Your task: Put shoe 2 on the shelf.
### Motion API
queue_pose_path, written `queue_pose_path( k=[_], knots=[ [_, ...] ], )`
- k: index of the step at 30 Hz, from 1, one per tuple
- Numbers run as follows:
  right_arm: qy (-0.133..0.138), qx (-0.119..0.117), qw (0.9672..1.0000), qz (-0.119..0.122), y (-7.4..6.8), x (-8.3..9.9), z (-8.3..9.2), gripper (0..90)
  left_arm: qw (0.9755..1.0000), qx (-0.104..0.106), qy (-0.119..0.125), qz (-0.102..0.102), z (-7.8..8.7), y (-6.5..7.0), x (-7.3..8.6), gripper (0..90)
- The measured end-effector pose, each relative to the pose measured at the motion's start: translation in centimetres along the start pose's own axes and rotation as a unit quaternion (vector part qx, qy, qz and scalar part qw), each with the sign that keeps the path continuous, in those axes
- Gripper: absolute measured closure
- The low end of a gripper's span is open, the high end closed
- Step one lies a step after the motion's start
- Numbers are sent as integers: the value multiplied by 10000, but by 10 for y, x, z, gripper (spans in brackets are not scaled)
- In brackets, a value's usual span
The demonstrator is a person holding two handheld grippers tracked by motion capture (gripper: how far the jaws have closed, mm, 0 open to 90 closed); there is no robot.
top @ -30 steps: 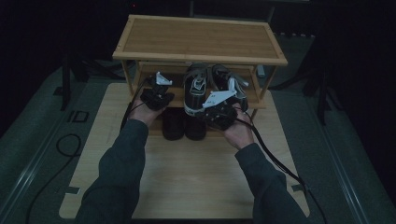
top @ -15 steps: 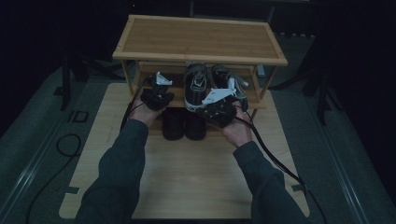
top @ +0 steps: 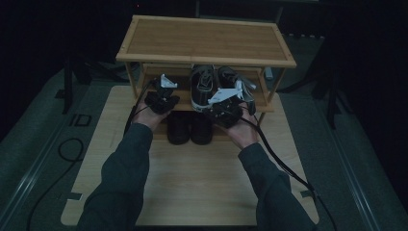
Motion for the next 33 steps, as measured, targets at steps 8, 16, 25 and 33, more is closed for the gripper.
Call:
queue_pose_path(
  k=[8,16,25,33],
  knots=[
    [69,-44,9999,-96,3,-1,-7,900,10000,14,1,7,0,-1,0,900],
    [23,-73,10000,-61,4,0,-7,900,9999,87,23,99,0,-2,1,900],
    [-59,-236,9997,102,0,9,9,893,9995,76,180,261,0,-2,4,900],
    [-72,-210,9996,162,1,21,29,871,9996,66,149,212,0,-2,3,900]
  ],
)
Point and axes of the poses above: each handheld gripper's, and its own axes: z roughly backward along the jaws, x roughly out of its underside, y roughly to its right, the point moved 5 cm from there along -z, roughly forward along the jaws, and after that the axes turned 10 degrees about -x, right-handed, at the moved point
